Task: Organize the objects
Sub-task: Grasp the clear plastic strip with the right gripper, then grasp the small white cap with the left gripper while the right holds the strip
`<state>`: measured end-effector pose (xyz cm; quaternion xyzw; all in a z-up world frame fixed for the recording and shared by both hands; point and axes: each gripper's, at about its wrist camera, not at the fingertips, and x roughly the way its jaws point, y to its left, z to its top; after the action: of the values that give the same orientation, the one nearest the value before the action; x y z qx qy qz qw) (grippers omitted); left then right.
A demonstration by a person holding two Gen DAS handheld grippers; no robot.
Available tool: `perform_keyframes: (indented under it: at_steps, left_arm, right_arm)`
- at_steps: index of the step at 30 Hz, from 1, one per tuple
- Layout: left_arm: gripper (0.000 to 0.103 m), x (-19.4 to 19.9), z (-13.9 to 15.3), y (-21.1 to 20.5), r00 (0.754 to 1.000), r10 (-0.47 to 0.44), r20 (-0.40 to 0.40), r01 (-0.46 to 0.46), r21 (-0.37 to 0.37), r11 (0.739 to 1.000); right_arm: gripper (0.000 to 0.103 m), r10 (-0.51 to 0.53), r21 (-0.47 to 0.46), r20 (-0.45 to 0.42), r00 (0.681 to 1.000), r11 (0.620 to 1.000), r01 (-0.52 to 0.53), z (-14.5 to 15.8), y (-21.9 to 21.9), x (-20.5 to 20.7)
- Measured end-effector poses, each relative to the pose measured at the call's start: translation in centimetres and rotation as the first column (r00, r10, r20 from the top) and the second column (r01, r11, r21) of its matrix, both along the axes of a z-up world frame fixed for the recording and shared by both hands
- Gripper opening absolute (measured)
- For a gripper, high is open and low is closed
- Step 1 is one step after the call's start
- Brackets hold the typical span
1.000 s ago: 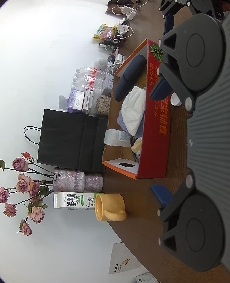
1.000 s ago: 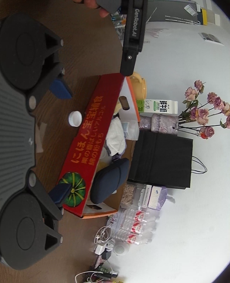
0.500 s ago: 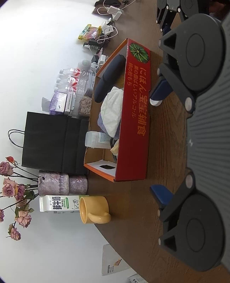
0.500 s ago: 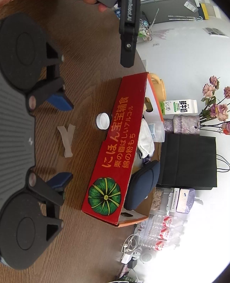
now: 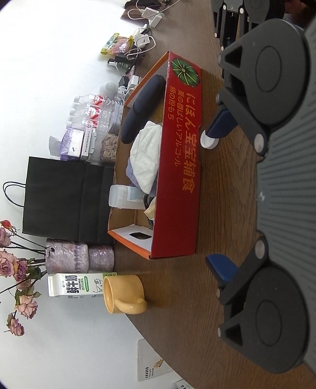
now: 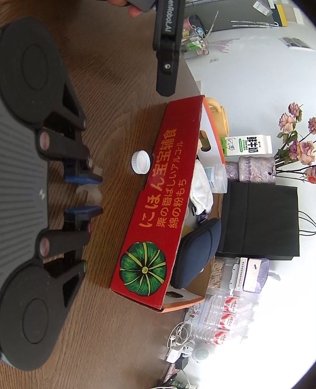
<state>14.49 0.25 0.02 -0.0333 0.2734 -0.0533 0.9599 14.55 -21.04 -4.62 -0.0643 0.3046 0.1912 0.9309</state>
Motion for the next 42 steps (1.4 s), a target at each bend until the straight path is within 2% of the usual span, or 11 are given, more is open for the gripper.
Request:
perform_keyframes:
  at_steps: [2,7,15,22,31,38,40,41,42]
  left_arm:
    - [0.103,0.1,-0.1,-0.2,1.0,-0.004,-0.003,0.004,0.003,1.0]
    - [0.103,0.7,-0.4,-0.9,1.0,-0.016,-0.018,0.016,0.014,1.0]
    - [0.103,2.4,-1.0,-3.1,0.996,-0.069,-0.061,0.072,0.041,0.997]
    - [0.103,4.5,-1.8,-5.8,0.99,-0.11,-0.088,0.118,0.084,0.989]
    - [0.1,6.8,-3.2,-7.4,0.986,-0.081,-0.142,0.092,0.07,0.993]
    - [0.089,7.1,-3.4,-8.1,0.987,-0.08,-0.139,0.089,0.065,0.994]
    - [0.078,6.9,-3.3,-8.4,0.988,-0.084,-0.13,0.095,0.073,0.993]
    - [0.067,6.8,-3.2,-8.4,0.988,-0.088,-0.125,0.097,0.073,0.993]
    - [0.048,6.7,-3.2,-8.5,0.989,-0.092,-0.119,0.1,0.071,0.992]
  right_arm:
    - [0.003,0.006,0.012,0.009,1.0,1.0,-0.006,0.1,-0.2,-0.1]
    - [0.003,-0.007,0.064,0.073,0.997,0.998,0.002,0.7,-0.9,-0.9]
    - [0.003,-0.123,0.158,0.165,0.979,0.983,0.097,1.4,-2.9,-1.9]
    - [0.003,-0.18,0.223,0.197,0.964,0.965,0.135,1.7,-4.4,-2.2]
    - [0.003,-0.221,0.26,0.221,0.95,0.952,0.161,1.7,-5.1,-2.5]
    - [0.003,-0.219,0.261,0.225,0.949,0.952,0.157,1.8,-5.0,-2.5]
    - [0.003,-0.218,0.261,0.225,0.95,0.953,0.157,1.8,-5.0,-2.6]
    - [0.003,-0.218,0.261,0.225,0.95,0.953,0.156,1.8,-5.0,-2.6]
    - [0.003,-0.218,0.261,0.225,0.95,0.953,0.157,1.8,-5.0,-2.5]
